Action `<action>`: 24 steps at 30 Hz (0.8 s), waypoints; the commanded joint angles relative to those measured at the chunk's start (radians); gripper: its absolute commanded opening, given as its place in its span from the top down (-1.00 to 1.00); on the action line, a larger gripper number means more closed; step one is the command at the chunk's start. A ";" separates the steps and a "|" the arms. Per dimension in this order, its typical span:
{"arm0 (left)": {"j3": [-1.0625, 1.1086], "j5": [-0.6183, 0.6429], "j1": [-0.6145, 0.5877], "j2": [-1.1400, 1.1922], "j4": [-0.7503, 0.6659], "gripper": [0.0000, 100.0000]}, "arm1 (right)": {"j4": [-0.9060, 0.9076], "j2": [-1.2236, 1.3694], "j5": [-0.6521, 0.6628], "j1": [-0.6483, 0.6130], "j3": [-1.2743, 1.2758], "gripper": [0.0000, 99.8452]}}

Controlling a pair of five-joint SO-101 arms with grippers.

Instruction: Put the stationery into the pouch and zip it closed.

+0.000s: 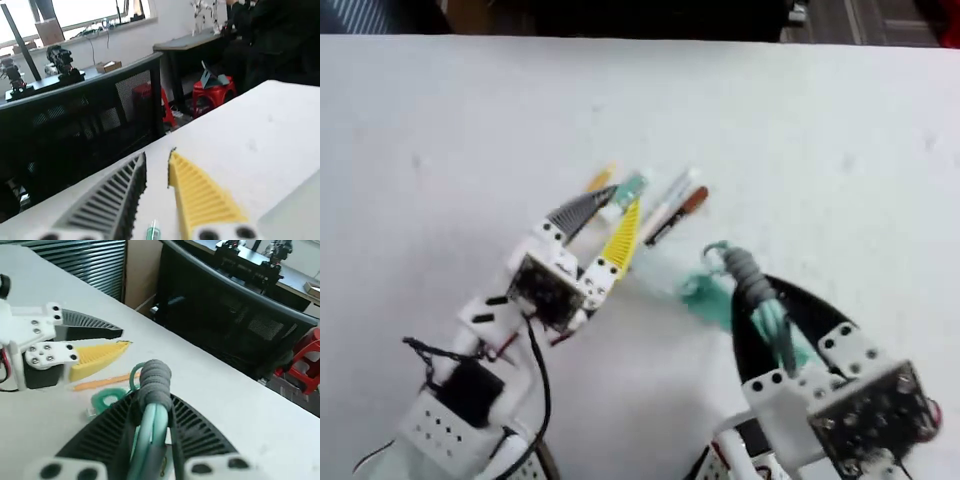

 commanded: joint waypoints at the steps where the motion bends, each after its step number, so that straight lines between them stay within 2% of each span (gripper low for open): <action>1: 0.026 0.020 0.050 -0.010 -0.121 0.84 | 0.022 -0.022 -0.002 -0.025 0.044 0.97; 10: 0.031 0.017 0.170 -0.012 0.038 0.84 | 0.016 -0.027 0.002 -0.025 0.058 0.97; 17: 0.011 0.014 0.209 -0.019 0.258 0.83 | -0.010 -0.025 0.064 -0.018 0.063 0.97; 24: -0.081 0.014 0.349 -0.019 0.391 0.83 | -0.073 0.056 0.063 -0.016 0.061 0.97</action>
